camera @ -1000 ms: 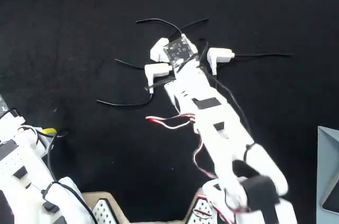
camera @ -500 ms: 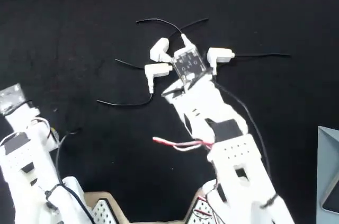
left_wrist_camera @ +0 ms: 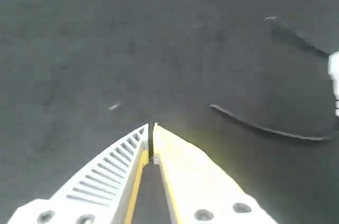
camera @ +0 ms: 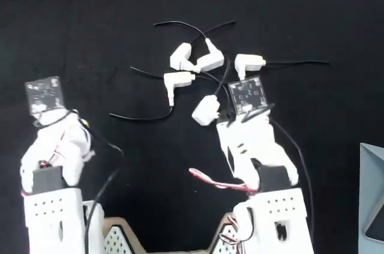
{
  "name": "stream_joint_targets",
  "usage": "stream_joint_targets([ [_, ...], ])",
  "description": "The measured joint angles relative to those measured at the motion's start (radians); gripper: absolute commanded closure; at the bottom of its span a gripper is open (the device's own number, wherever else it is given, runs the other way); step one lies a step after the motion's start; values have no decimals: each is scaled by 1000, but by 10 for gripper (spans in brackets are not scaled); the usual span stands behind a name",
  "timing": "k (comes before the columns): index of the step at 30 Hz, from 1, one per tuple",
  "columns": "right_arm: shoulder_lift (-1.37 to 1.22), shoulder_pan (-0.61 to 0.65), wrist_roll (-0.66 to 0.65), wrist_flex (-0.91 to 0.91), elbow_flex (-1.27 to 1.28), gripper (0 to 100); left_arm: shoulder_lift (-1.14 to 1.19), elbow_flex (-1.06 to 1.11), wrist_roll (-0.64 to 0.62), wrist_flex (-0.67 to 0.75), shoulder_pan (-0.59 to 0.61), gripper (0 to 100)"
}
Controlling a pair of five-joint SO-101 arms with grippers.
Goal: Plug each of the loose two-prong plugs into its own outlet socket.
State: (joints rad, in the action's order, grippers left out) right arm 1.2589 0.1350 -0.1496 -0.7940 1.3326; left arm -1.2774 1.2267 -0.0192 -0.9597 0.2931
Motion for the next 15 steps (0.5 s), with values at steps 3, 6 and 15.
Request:
stream_joint_targets([
  [3,89,-6,0,-51,21,932,-78,66,-2,-3,-71,970],
  [6,187,-11,-2,-115,21,789,-146,132,-2,-3,-115,970],
  [15,466,-11,-2,-275,21,796,-359,288,58,-3,-129,970],
])
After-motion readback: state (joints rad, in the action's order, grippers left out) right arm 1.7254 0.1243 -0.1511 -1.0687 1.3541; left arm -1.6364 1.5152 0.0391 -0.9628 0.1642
